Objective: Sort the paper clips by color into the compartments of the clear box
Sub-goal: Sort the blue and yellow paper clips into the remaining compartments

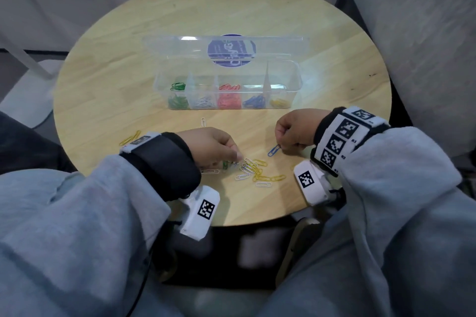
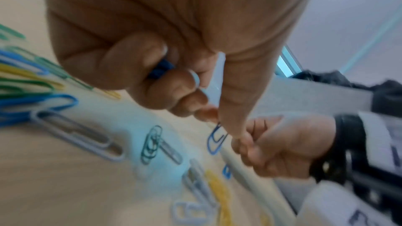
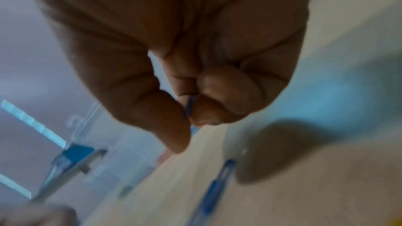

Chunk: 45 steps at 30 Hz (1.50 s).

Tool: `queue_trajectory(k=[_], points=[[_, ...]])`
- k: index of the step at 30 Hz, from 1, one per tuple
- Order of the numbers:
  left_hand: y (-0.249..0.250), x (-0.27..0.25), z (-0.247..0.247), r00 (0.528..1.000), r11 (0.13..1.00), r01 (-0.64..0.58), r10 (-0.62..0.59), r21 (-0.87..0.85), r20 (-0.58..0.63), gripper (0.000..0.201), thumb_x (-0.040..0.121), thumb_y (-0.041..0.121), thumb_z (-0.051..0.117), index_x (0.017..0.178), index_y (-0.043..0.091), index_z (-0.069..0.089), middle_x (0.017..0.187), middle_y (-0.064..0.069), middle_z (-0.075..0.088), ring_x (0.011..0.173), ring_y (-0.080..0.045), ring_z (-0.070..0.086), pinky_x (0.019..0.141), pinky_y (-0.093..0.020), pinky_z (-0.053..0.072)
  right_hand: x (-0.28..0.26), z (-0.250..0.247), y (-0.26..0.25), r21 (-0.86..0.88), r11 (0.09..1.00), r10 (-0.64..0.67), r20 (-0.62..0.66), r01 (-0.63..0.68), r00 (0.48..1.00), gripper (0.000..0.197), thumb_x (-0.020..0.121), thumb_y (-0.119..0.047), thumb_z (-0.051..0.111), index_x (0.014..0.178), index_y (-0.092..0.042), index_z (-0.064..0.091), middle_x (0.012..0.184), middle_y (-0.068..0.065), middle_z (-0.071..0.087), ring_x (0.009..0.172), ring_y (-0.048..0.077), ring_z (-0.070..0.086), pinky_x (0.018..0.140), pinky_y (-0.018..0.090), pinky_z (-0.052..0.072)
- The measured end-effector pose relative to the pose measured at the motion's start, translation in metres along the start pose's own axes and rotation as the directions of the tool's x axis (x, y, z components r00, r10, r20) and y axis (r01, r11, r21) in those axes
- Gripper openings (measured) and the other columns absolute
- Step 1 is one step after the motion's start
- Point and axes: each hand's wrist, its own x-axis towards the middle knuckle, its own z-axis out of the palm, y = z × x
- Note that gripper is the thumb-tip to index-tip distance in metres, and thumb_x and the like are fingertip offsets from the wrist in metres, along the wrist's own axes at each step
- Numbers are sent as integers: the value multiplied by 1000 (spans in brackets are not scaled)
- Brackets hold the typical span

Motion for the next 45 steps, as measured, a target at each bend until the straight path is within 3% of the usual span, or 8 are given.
queue_trajectory(k=[7, 12, 16, 21, 25, 30, 40, 45], points=[[4, -4, -9, 999, 749, 23, -48, -663, -20, 22, 92, 9, 45, 70, 12, 49, 62, -3, 57, 40, -7, 51, 39, -13, 40, -1, -1, -3, 293, 955, 11, 90, -37, 996, 29, 86, 10, 36, 73, -10, 53, 36, 0, 51, 36, 13, 43, 38, 17, 34], [3, -7, -16, 998, 638, 20, -61, -770, -24, 20, 90, 11, 43, 71, 12, 48, 56, -2, 63, 41, -8, 55, 39, -12, 44, -3, -4, -5, 466, 884, -95, 111, 32, 989, 30, 86, 16, 40, 72, -5, 55, 57, 8, 49, 35, 5, 49, 37, 13, 40], [1, -6, -18, 996, 646, 28, -81, -762, -32, 24, 89, 8, 41, 66, 13, 46, 50, -1, 58, 38, -8, 51, 37, -12, 41, -2, -3, -1, 294, 955, -66, 61, 46, 996, 29, 84, 16, 48, 72, -9, 57, 63, 9, 54, 44, 11, 53, 51, 18, 49], [1, -4, -19, 984, 795, 21, -124, -606, -128, 21, 88, 8, 43, 68, 15, 44, 48, 2, 43, 37, -9, 35, 36, -14, 25, -3, -1, 0, -92, 996, -28, -78, 21, 997, 22, 78, -1, 58, 71, -21, 59, 64, -4, 54, 53, 10, 47, 54, 22, 41], [-1, -4, -26, 970, 994, 66, -84, -84, -230, 15, 87, 11, 54, 75, 17, 49, 59, 1, 40, 48, -13, 31, 46, -19, 24, -7, 6, -3, -270, 963, -25, -121, -9, 992, 20, 73, -13, 65, 78, -30, 55, 67, -8, 47, 59, 13, 46, 55, 23, 39], [-5, -11, -30, 937, 870, 225, -70, 439, -342, 7, 78, 25, 66, 79, 20, 61, 71, 6, 54, 64, -10, 47, 55, -20, 35, -2, 18, -5, -463, 886, -58, -142, -14, 988, 19, 75, -23, 68, 82, -28, 51, 68, -9, 48, 70, 18, 51, 61, 25, 41], [-13, -7, -16, 950, 808, 290, -178, 513, -256, 12, 72, 21, 72, 69, 20, 60, 79, 1, 64, 76, -18, 55, 64, -22, 41, -3, 7, -6, -332, 943, 5, -47, -21, 999, 28, 78, -17, 71, 58, -20, 51, 59, -6, 52, 62, 13, 49, 55, 22, 39], [-12, -3, -14, 961, 800, 252, -143, 544, -235, 7, 77, 20, 70, 75, 19, 63, 87, -1, 67, 81, -19, 57, 69, -23, 42, -5, -3, -6, 190, 980, -63, -21, 66, 998, 28, 81, 4, 60, 62, -11, 47, 58, 5, 55, 44, 12, 51, 45, 18, 40]])
